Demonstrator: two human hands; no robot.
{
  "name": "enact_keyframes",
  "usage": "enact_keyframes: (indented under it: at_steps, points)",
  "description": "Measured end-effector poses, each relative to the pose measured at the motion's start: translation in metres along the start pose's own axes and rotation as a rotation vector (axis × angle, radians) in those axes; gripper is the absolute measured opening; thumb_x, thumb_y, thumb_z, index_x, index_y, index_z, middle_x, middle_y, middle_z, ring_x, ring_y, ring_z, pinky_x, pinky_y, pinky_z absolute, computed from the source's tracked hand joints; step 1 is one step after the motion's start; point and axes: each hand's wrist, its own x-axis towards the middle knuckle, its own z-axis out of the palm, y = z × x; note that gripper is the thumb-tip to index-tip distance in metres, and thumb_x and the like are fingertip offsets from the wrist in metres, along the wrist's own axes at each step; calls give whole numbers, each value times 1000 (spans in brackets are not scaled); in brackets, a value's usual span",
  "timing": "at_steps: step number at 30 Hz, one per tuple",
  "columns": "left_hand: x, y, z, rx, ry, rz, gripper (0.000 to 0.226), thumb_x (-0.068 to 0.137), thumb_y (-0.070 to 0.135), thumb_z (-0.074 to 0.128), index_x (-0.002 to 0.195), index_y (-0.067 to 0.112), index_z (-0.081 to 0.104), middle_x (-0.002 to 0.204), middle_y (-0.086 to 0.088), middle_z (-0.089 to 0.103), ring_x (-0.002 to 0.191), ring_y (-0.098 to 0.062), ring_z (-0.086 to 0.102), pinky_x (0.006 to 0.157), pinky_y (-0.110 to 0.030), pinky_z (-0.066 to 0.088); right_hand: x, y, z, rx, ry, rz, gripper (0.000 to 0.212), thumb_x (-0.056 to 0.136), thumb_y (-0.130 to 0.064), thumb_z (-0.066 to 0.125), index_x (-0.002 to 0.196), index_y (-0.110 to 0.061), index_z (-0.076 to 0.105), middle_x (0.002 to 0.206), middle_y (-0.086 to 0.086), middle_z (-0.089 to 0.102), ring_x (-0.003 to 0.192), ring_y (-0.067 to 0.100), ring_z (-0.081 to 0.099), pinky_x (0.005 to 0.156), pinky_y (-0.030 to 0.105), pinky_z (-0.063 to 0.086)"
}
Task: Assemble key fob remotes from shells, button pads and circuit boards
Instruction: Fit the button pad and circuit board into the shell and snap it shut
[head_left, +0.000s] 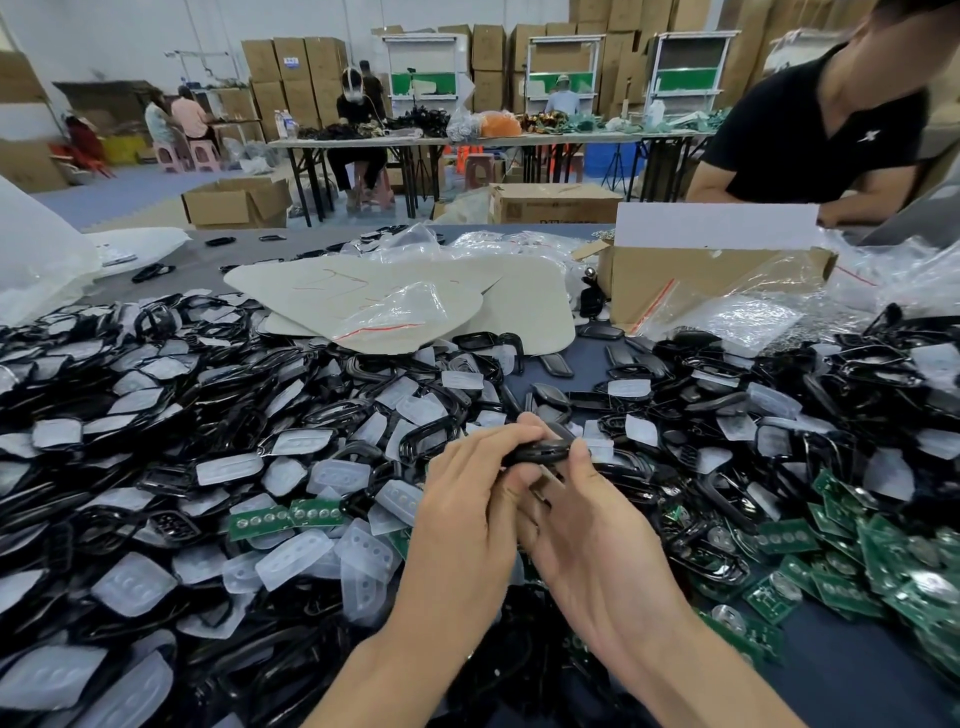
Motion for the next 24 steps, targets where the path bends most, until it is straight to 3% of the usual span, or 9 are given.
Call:
enact_keyframes:
  at_steps: [3,6,11,15,19,24]
  points:
    - [-1,0,2,4,-69,6,33,102,37,45,130,30,62,131,23,58,126,-7,53,105,-28,43,-1,3,3,-60,53,-26,55,90,-39,48,136,-12,60,129,15,69,114,23,68,89,32,60]
    - [-1,-1,6,-4,-103,25,38,102,38,47,133,24,62,136,16,58,128,-7,54,105,-35,47,-3,6,5,-8,76,-29,53,90,-39,47,135,-16,62,129,8,70,118,17,67,90,30,57]
    - [-1,0,10,124,-88,57,43,100,37,44,135,19,62,138,10,58,125,-7,57,101,-33,51,-5,10,5,105,105,72,44,98,-46,47,115,-20,77,116,3,75,105,12,72,78,27,59]
    - [0,0,12,231,-136,91,47,100,37,42,140,18,56,148,9,51,130,-8,52,105,-22,44,-3,11,6,168,168,116,43,93,-43,55,118,-15,76,122,6,73,109,15,71,97,32,50]
    - [2,-3,15,268,-162,120,47,99,34,42,139,14,56,147,5,52,134,-9,49,108,-28,43,-1,9,7,219,251,110,45,88,-38,62,123,-12,71,118,6,74,92,10,73,87,30,50]
    - [1,-3,15,243,-149,118,48,98,26,35,139,12,56,147,3,52,136,-9,47,109,-33,44,-2,10,11,219,289,151,40,99,-39,54,120,-10,71,101,3,78,76,7,74,89,30,48]
